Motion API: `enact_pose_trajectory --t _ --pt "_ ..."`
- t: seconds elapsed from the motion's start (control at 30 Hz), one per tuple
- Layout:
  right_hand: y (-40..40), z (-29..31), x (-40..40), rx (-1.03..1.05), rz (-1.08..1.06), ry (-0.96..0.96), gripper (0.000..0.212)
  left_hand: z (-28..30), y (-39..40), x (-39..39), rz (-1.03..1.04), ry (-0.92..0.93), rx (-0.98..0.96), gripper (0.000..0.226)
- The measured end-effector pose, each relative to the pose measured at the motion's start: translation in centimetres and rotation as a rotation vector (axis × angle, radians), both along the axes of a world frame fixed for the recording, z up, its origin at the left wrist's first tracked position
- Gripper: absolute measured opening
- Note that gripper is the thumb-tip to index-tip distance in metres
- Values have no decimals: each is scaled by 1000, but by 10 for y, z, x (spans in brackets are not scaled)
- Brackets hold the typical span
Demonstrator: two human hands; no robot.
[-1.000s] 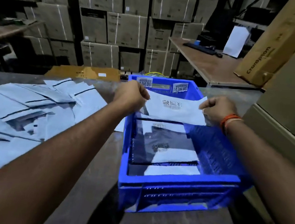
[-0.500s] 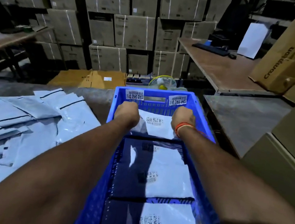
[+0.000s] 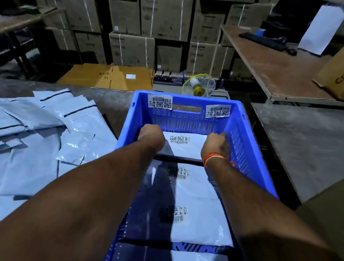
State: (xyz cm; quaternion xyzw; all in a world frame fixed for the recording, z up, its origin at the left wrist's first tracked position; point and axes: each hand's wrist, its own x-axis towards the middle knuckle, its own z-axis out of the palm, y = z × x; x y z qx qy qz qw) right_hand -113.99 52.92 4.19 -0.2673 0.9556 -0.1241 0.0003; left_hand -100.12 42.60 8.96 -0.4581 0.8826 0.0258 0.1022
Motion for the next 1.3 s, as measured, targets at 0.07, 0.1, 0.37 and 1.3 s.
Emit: enact_pose_trajectory --t 0.07,0.1,0.37,1.3 --pt "4 7 6 -28 30 25 33 4 2 4 -23 61 -1 31" --pt "5 14 7 -25 52 76 31 10 3 5 -24 118 -6 32" --pt "11 104 56 -131 324 150 29 80 15 56 -117 480 -60 41" --pt "-73 46 479 -4 657 -70 21 13 -44 451 -153 367 10 28"
